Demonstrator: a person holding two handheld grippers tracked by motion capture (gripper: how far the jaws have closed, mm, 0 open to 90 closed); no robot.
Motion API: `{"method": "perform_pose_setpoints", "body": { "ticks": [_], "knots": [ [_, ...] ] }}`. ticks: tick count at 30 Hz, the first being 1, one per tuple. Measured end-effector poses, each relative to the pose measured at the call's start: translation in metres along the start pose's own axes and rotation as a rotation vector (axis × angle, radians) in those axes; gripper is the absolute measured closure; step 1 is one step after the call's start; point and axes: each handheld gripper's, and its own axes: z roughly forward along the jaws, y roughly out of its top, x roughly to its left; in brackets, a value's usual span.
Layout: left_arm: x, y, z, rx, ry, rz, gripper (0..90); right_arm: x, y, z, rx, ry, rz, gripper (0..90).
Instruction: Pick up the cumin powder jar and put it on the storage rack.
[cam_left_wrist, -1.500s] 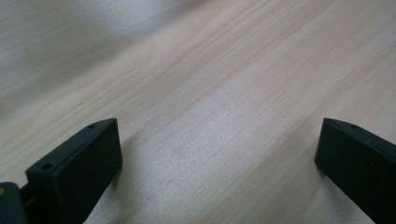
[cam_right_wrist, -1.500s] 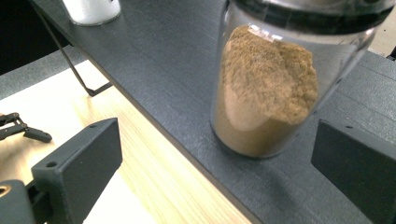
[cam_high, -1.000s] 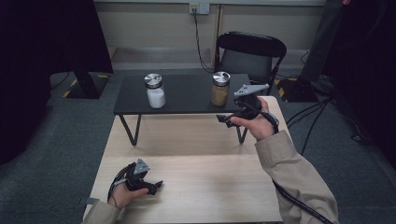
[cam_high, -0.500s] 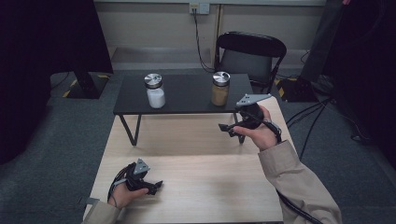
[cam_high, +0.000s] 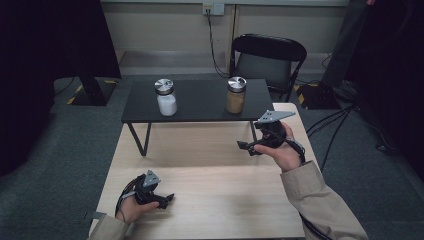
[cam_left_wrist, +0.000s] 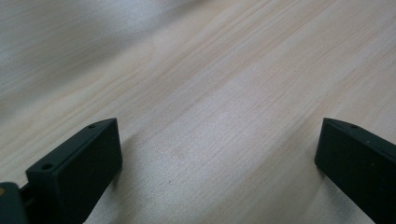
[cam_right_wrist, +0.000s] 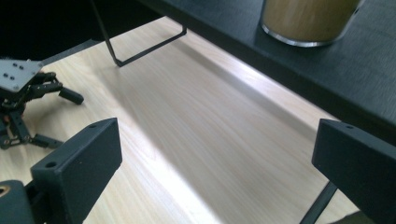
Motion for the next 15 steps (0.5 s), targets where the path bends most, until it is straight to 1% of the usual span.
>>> {"method": "perform_pose_setpoints", "body": {
  "ticks": [1,3,5,8,11,13,15],
  "knots": [
    [0.000,0.001,0.000,0.006,0.000,0.008,0.0,0.001,-0.002,-0.001,0.004,-0.002,0.002,0.7],
    [0.000,0.000,0.000,0.000,0.000,0.001,0.0,0.003,-0.006,-0.002,0.001,-0.001,-0.006,0.7],
    [0.000,0.000,0.000,0.003,0.000,0.004,0.0,0.004,-0.009,-0.003,0.004,-0.002,-0.011,0.7],
    [0.000,0.000,0.000,0.000,0.000,0.000,0.0,0.006,-0.015,-0.005,0.009,-0.002,-0.012,0.7],
    [0.001,0.001,-0.001,0.008,0.001,0.010,0.0,0.008,-0.021,-0.006,0.012,-0.002,-0.015,0.7],
    [0.000,0.000,0.000,0.003,0.000,0.004,0.0,0.011,-0.026,-0.007,0.012,-0.006,-0.013,0.7],
    [0.000,0.000,0.000,-0.001,0.000,-0.001,0.0,0.012,-0.031,-0.007,0.016,0.005,-0.014,0.7]
  ]
}}
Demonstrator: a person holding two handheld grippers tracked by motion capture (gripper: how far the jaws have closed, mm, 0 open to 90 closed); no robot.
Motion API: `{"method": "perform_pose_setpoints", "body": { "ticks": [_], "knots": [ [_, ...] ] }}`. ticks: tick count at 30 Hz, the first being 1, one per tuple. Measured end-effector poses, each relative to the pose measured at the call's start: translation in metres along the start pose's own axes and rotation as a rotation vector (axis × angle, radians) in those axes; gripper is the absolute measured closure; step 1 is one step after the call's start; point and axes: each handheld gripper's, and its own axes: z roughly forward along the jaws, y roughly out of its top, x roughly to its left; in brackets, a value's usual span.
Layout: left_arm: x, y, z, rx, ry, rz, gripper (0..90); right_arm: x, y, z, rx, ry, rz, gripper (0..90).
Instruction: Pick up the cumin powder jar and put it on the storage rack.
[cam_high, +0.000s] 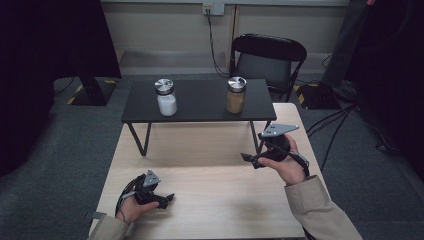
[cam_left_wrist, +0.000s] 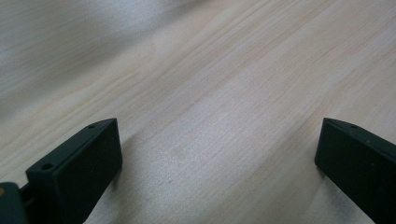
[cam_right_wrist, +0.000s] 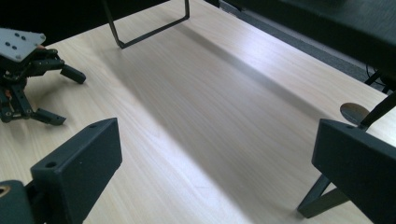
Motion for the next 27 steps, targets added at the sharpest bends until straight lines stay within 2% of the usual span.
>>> {"method": "perform_pose_setpoints", "body": {
  "ticks": [1,3,27],
  "knots": [
    [0.001,0.001,-0.001,0.008,0.001,0.011,0.0,0.000,-0.003,0.000,0.000,0.005,0.002,0.8],
    [0.000,0.000,0.000,0.001,0.000,0.001,0.0,0.002,-0.006,0.000,0.007,0.003,0.005,0.7],
    [0.000,0.001,0.000,0.004,0.001,0.005,0.0,0.013,-0.057,0.006,0.043,-0.029,0.012,0.8]
  ]
}}
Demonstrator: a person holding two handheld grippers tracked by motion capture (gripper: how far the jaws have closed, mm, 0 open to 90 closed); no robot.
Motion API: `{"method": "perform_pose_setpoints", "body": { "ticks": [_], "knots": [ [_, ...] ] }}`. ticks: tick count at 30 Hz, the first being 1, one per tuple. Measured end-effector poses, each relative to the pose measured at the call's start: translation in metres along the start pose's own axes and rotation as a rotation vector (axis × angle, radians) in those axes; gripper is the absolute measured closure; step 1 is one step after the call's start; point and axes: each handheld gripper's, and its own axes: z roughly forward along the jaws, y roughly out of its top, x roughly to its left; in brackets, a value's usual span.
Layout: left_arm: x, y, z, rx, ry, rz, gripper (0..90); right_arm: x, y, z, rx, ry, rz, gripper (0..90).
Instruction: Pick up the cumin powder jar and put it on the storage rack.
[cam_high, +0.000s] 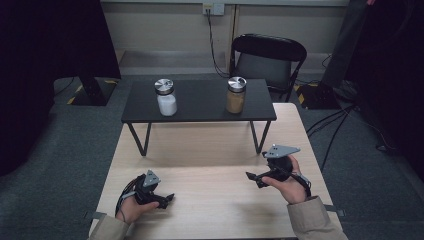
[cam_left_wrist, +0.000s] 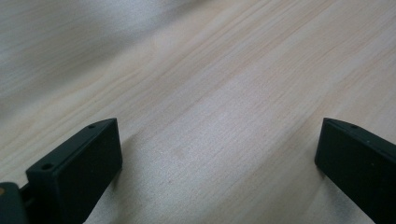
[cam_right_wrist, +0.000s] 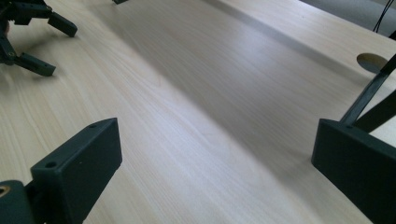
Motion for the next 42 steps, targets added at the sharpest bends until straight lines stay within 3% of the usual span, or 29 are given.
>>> {"method": "perform_pose_setpoints", "body": {
  "ticks": [25,42],
  "knots": [
    [0.000,0.000,0.000,0.001,0.002,0.003,0.0,0.005,-0.050,0.019,0.041,-0.001,0.027,0.8],
    [0.000,0.000,0.000,-0.002,0.001,-0.001,0.0,0.008,-0.065,0.032,0.078,0.004,0.021,0.9]
  ]
}}
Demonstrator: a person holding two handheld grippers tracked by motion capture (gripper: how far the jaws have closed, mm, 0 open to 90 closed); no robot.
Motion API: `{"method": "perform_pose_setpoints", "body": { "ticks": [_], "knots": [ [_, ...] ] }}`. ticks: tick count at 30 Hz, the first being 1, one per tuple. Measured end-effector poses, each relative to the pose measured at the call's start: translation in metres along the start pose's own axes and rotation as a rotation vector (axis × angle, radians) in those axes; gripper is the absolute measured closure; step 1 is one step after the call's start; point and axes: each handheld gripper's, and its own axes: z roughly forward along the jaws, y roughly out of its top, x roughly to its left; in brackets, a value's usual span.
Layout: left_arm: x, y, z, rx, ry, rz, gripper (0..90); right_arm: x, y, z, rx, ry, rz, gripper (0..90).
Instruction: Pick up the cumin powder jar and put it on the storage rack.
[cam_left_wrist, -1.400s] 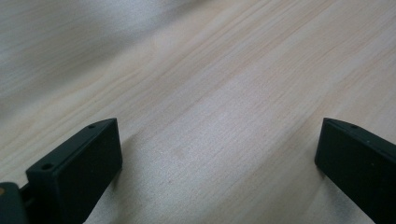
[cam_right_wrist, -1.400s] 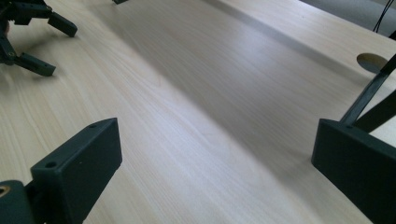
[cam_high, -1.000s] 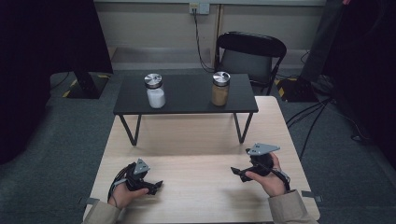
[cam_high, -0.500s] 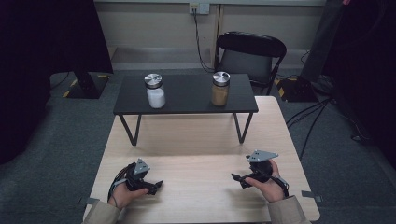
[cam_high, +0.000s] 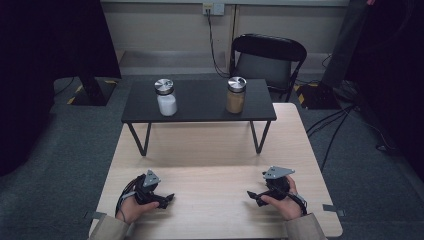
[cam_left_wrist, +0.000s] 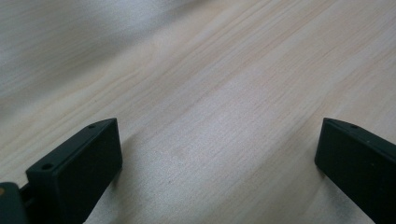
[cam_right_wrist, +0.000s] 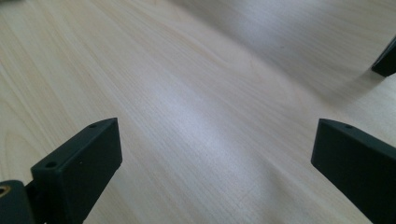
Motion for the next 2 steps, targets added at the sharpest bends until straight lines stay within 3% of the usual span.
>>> {"method": "perform_pose_setpoints", "body": {
  "ticks": [2],
  "knots": [
    [0.0000,-0.0002,0.0001,-0.001,0.000,-0.001,0.0,0.0001,-0.0002,0.0024,0.011,-0.003,0.001,0.9]
  ]
}}
